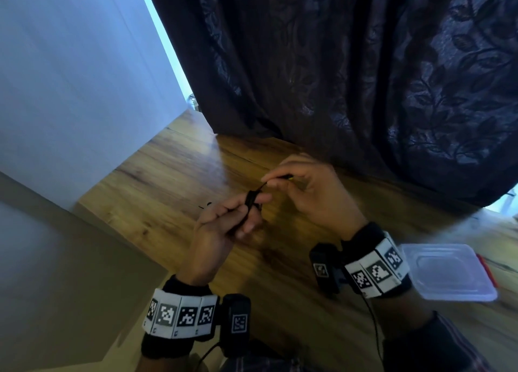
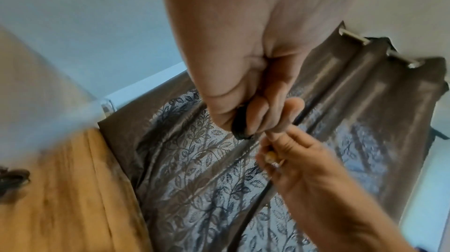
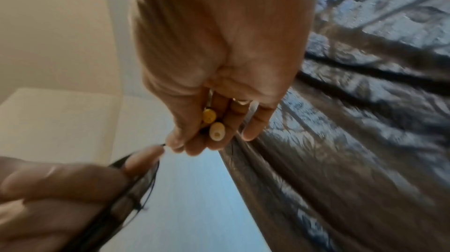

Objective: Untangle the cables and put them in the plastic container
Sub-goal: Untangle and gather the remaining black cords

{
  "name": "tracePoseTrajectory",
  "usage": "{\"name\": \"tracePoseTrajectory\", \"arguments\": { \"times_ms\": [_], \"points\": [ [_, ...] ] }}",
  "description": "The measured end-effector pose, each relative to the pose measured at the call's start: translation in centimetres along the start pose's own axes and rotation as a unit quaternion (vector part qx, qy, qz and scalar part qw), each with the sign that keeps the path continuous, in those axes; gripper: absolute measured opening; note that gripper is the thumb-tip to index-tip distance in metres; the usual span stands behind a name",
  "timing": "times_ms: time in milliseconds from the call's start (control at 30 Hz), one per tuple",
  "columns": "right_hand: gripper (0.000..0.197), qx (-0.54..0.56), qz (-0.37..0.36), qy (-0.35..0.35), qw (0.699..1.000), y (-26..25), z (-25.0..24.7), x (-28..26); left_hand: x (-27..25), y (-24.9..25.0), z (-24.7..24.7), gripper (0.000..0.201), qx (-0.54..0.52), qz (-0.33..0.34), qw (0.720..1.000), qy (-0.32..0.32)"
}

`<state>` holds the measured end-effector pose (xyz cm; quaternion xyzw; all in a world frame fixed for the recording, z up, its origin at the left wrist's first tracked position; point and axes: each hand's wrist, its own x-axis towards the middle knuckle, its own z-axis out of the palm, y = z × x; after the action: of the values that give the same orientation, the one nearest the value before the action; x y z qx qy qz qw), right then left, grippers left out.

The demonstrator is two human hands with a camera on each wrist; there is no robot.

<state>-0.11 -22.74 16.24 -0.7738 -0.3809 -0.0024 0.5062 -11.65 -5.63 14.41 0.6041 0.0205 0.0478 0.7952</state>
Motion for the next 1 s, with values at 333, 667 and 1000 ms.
{"name": "tracePoseTrajectory", "arguments": {
  "times_ms": [333,667,1000],
  "points": [
    [0.026,0.239,0.140,-0.027,0.961,0.1,4.7,-4.3,0.4,0.1,0.0,0.040,-0.128,0.007,0.992,-0.002],
    [0.027,0.186,0.180,0.043,0.965,-1.1,6.3,-4.4,0.7,-0.1,1.4,0.027,-0.082,-0.010,0.991,0.102],
    [0.036,0.177,0.160,0.001,0.971,-1.3,6.9,-4.9,0.4,-0.2,1.8,0.032,-0.015,-0.012,0.991,0.133]
  ]
}}
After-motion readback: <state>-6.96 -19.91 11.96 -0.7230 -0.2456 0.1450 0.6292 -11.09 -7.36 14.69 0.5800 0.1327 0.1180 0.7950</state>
